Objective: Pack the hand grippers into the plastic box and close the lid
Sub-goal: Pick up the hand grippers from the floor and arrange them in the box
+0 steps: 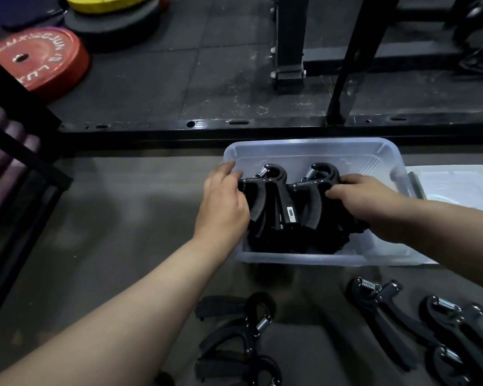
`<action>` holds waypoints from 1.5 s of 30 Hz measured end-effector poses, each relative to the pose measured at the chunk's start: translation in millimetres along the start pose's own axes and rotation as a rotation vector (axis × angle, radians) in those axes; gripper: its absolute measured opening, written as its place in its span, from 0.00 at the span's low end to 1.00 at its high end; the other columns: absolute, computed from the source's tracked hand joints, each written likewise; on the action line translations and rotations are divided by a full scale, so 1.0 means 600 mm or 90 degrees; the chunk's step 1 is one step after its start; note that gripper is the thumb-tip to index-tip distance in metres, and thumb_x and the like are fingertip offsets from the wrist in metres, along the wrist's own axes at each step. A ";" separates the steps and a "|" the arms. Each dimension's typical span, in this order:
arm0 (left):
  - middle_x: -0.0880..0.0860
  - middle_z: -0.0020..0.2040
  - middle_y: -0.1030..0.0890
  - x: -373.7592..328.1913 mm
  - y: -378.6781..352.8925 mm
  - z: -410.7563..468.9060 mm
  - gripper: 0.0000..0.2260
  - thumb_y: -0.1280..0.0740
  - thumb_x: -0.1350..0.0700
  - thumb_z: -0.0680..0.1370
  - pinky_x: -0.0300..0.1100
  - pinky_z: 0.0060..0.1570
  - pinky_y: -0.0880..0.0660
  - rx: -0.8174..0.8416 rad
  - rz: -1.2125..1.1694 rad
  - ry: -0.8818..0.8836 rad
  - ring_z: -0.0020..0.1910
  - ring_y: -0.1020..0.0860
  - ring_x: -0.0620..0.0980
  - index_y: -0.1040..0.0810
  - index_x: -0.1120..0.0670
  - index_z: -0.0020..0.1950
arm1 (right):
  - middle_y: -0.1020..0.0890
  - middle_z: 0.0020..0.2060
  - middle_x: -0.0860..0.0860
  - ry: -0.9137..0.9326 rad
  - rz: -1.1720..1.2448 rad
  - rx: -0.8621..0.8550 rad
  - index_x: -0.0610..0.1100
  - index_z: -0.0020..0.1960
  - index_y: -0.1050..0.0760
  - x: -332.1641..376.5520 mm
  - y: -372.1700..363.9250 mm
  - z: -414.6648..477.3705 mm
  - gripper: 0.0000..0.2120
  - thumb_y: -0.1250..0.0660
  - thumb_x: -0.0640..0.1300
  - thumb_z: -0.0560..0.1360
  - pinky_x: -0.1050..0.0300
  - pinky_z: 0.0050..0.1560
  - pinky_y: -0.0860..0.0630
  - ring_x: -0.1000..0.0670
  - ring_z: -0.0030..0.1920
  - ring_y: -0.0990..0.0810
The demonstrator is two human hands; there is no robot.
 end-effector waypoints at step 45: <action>0.52 0.75 0.35 -0.005 -0.002 -0.003 0.17 0.42 0.64 0.77 0.34 0.72 0.50 0.005 -0.011 -0.028 0.76 0.45 0.48 0.22 0.58 0.63 | 0.58 0.79 0.44 0.431 -0.646 0.113 0.41 0.79 0.52 0.070 -0.153 -0.068 0.45 0.39 0.66 0.74 0.53 0.75 0.61 0.46 0.78 0.60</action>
Point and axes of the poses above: each hand's wrist, its own z-axis towards the middle knuckle, its own y-axis out of the back of the hand, x = y × z, the point moved 10 cm from there along z, towards the middle knuckle
